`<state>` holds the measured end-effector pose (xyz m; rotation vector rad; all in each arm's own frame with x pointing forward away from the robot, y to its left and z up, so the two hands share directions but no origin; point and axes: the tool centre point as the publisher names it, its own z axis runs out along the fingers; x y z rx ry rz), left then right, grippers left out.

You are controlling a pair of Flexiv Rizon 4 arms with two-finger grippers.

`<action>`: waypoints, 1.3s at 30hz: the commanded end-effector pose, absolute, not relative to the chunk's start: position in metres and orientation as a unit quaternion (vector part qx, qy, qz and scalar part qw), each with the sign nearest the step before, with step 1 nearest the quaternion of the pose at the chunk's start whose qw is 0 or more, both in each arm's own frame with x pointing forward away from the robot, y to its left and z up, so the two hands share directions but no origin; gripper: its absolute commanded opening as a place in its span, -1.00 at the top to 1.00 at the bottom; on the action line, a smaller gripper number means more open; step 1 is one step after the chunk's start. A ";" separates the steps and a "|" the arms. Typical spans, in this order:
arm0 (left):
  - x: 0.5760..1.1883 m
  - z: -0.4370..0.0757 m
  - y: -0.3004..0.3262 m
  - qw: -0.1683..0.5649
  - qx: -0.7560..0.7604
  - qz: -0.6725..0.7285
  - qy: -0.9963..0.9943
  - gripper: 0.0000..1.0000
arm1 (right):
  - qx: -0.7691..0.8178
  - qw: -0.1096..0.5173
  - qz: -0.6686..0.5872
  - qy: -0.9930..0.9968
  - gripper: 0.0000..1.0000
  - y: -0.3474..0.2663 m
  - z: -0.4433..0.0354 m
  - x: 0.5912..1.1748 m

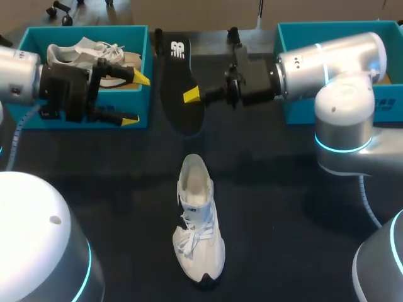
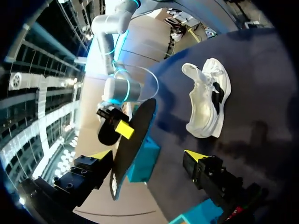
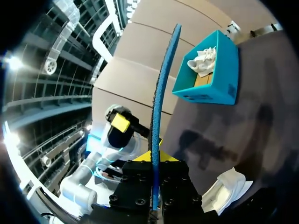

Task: Take the shoe out of the shoebox, open the shoe tongue, remove and reinsert the insole, then place the shoe into the shoebox

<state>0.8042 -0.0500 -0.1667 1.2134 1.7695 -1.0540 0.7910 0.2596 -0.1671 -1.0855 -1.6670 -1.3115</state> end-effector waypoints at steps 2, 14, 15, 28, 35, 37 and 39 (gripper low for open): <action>0.788 -0.160 -0.035 0.344 0.419 -0.385 0.747 -1.00 | -0.409 0.368 -0.523 -0.651 1.00 0.257 -0.175 0.786; 0.773 -0.165 -0.019 0.330 0.362 -0.342 0.802 -1.00 | -0.368 0.367 -0.537 -0.665 1.00 0.245 -0.182 0.783; 0.773 -0.165 -0.019 0.330 0.362 -0.342 0.802 -1.00 | -0.368 0.367 -0.537 -0.665 1.00 0.245 -0.182 0.783; 0.773 -0.165 -0.019 0.330 0.362 -0.342 0.802 -1.00 | -0.368 0.367 -0.537 -0.665 1.00 0.245 -0.182 0.783; 0.766 -0.170 -0.014 0.295 0.326 -0.361 0.822 -1.00 | -0.367 0.359 -0.545 -0.663 1.00 0.240 -0.192 0.774; 0.765 -0.172 -0.013 0.282 0.316 -0.358 0.832 -1.00 | -0.368 0.349 -0.549 -0.664 1.00 0.238 -0.195 0.770; 0.764 -0.174 -0.012 0.267 0.305 -0.362 0.840 -1.00 | -0.369 0.343 -0.554 -0.663 1.00 0.234 -0.196 0.766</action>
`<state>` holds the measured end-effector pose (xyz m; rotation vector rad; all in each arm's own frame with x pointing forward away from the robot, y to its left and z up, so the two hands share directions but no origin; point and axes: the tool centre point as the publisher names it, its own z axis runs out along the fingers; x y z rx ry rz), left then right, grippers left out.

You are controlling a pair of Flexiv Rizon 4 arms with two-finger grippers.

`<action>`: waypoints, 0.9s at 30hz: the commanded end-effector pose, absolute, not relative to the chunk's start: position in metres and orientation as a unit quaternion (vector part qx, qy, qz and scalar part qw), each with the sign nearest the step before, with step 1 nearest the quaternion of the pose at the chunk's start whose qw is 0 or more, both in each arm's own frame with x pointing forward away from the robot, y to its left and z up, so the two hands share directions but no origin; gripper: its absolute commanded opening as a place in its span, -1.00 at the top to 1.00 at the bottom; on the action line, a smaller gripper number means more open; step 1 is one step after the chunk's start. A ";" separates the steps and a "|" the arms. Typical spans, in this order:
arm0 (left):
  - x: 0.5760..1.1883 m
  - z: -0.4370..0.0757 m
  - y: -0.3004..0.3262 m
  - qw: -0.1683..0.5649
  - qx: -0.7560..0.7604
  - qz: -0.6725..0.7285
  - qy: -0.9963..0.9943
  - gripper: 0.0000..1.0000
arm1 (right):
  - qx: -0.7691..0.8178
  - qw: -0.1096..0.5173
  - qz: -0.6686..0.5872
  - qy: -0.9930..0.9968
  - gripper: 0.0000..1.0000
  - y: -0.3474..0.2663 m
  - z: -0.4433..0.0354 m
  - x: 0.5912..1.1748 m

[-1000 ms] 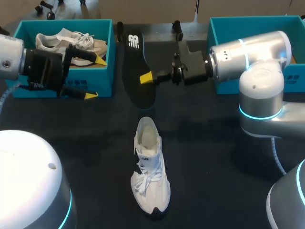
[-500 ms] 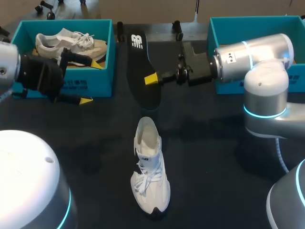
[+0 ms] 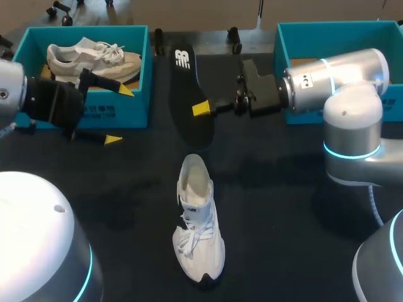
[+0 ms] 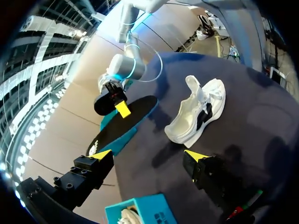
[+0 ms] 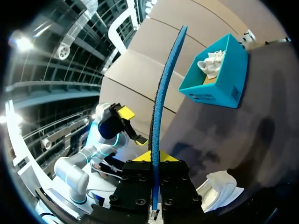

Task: Take the shoe out of the shoebox, open the shoe tongue, remove and reinsert the insole, then place the shoe into the shoebox

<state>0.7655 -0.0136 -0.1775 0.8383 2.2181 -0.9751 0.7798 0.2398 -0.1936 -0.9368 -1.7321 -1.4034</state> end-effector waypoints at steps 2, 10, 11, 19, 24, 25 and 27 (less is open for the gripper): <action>0.764 -0.176 -0.012 0.260 0.296 -0.362 0.845 -1.00 | -0.370 0.334 -0.558 -0.664 1.00 0.231 -0.197 0.763; 0.763 -0.181 -0.011 0.219 0.253 -0.360 0.871 -1.00 | -0.354 0.309 -0.568 -0.676 1.00 0.225 -0.201 0.758; 0.763 -0.183 -0.011 0.212 0.243 -0.353 0.878 -1.00 | -0.348 0.306 -0.571 -0.678 1.00 0.225 -0.202 0.759; 0.764 -0.195 -0.006 0.160 0.189 -0.348 0.904 -1.00 | -0.319 0.288 -0.592 -0.682 1.00 0.224 -0.213 0.763; 0.763 -0.205 -0.005 0.113 0.154 -0.341 0.920 -1.00 | -0.313 0.286 -0.598 -0.680 1.00 0.222 -0.219 0.766; 0.763 -0.207 -0.005 0.106 0.146 -0.337 0.924 -1.00 | -0.313 0.284 -0.599 -0.680 1.00 0.222 -0.220 0.766; 0.761 -0.211 -0.006 0.091 0.137 -0.336 0.928 -1.00 | -0.312 0.281 -0.600 -0.681 1.00 0.221 -0.222 0.767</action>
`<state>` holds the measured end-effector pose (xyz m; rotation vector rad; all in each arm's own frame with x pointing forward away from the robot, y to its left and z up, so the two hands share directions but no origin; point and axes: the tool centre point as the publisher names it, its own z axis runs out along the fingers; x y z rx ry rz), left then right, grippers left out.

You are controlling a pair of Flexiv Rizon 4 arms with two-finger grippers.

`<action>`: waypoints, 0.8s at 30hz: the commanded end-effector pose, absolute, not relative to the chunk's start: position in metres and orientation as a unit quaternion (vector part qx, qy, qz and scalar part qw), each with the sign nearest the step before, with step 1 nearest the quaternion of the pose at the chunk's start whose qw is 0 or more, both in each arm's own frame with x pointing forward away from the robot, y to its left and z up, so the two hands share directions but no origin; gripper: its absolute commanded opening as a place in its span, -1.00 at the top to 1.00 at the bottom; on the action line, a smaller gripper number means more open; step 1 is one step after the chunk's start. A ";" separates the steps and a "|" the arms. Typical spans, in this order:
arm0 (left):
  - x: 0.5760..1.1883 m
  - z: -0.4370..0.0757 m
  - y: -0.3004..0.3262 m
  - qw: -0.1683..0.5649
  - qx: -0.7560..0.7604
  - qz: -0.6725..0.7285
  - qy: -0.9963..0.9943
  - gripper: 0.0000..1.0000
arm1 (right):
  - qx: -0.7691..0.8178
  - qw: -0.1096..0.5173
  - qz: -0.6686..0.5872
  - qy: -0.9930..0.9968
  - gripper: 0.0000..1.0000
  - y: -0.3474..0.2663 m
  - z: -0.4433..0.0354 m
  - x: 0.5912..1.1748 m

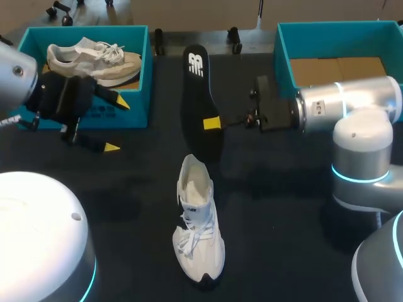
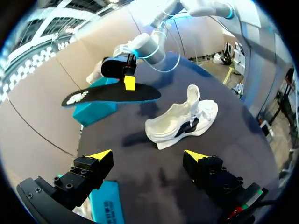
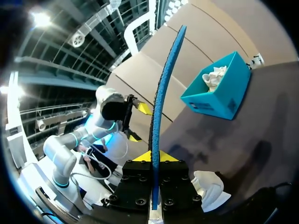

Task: Take the shoe out of the shoebox, open the shoe tongue, remove and reinsert the insole, then place the shoe into the shoebox

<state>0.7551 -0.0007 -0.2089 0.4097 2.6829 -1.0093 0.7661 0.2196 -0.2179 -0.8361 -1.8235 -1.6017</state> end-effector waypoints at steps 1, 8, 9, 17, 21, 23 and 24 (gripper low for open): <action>0.760 -0.213 -0.006 0.084 0.131 -0.334 0.930 -1.00 | -0.312 0.280 -0.601 -0.681 1.00 0.221 -0.223 0.767; 0.741 -0.230 -0.012 0.041 0.078 -0.323 0.942 -1.00 | -0.303 0.265 -0.611 -0.681 1.00 0.217 -0.231 0.765; 0.741 -0.230 -0.012 0.041 0.078 -0.323 0.942 -1.00 | -0.302 0.262 -0.611 -0.683 1.00 0.216 -0.233 0.765; 0.741 -0.230 -0.012 0.041 0.078 -0.323 0.942 -1.00 | -0.302 0.262 -0.611 -0.683 1.00 0.216 -0.233 0.765; 0.741 -0.230 -0.012 0.041 0.078 -0.323 0.942 -1.00 | -0.302 0.262 -0.611 -0.683 1.00 0.216 -0.233 0.765; 0.739 -0.241 -0.016 0.014 0.068 -0.318 0.946 -1.00 | -0.305 0.257 -0.603 -0.691 1.00 0.224 -0.235 0.761; 0.739 -0.246 -0.017 0.009 0.063 -0.314 0.947 -1.00 | -0.305 0.257 -0.602 -0.692 1.00 0.226 -0.235 0.761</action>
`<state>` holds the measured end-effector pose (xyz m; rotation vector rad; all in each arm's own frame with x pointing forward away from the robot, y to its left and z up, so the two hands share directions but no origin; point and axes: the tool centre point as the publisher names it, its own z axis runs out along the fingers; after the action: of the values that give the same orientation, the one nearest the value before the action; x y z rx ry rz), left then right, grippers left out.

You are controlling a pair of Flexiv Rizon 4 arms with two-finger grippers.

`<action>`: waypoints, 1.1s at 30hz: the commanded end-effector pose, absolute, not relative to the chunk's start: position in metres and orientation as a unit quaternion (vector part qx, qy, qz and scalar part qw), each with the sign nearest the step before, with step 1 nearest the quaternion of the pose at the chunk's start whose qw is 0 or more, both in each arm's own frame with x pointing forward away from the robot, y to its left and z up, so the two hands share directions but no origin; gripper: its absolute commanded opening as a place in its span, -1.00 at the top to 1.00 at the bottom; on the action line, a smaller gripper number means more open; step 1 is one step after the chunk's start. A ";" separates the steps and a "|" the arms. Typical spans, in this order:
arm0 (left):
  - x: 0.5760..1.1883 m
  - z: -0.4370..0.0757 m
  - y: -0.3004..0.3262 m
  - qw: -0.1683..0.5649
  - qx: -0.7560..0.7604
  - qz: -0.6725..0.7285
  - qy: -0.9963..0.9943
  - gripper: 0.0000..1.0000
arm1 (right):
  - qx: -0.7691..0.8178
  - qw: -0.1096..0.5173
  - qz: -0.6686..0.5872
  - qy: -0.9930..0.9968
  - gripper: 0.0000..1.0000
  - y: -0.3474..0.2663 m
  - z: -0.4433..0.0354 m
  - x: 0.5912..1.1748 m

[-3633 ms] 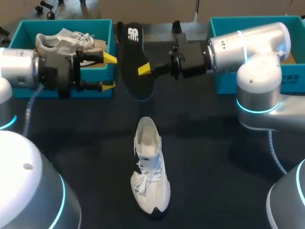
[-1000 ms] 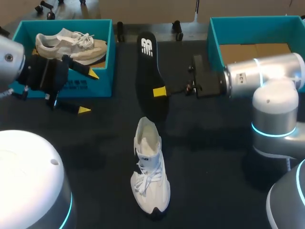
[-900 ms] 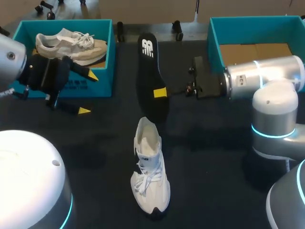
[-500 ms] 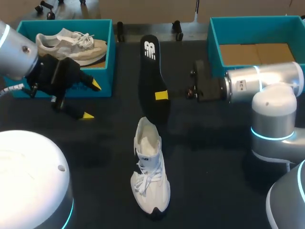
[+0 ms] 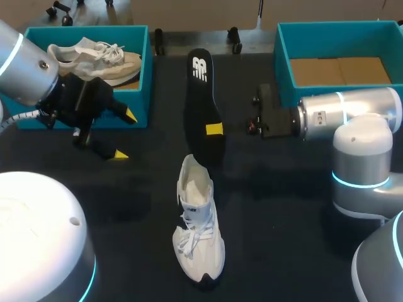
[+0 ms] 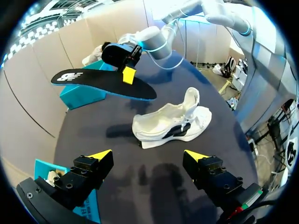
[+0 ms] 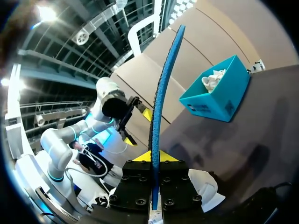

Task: Take the shoe out of the shoebox, open the shoe tongue, remove and reinsert the insole, then place the shoe into the shoebox

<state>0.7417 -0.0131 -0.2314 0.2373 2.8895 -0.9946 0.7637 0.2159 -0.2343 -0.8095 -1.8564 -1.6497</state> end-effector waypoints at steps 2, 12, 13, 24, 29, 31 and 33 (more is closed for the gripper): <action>0.735 -0.256 -0.019 -0.004 0.054 -0.303 0.951 -1.00 | -0.301 0.258 -0.600 -0.695 1.00 0.230 -0.238 0.760; 0.722 -0.287 -0.022 -0.049 0.034 -0.301 0.952 -1.00 | -0.281 0.257 -0.595 -0.708 1.00 0.251 -0.254 0.771; 0.720 -0.291 -0.023 -0.053 0.036 -0.301 0.951 -1.00 | -0.278 0.257 -0.599 -0.706 1.00 0.252 -0.258 0.771; 0.716 -0.295 -0.025 -0.053 0.047 -0.293 0.953 -1.00 | -0.305 0.251 -0.622 -0.676 1.00 0.254 -0.284 0.769; 0.716 -0.295 -0.025 -0.053 0.047 -0.293 0.953 -1.00 | -0.305 0.251 -0.622 -0.676 1.00 0.254 -0.284 0.769; 0.716 -0.295 -0.025 -0.053 0.047 -0.293 0.953 -1.00 | -0.305 0.251 -0.622 -0.676 1.00 0.254 -0.284 0.769; 0.716 -0.301 -0.027 -0.066 0.049 -0.296 0.952 -1.00 | -0.305 0.251 -0.622 -0.676 1.00 0.254 -0.284 0.769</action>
<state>0.7160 -0.0256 -0.2955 0.1548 3.1044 -0.9597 0.7694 0.2538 -0.2850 -0.8283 -1.8356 -1.6953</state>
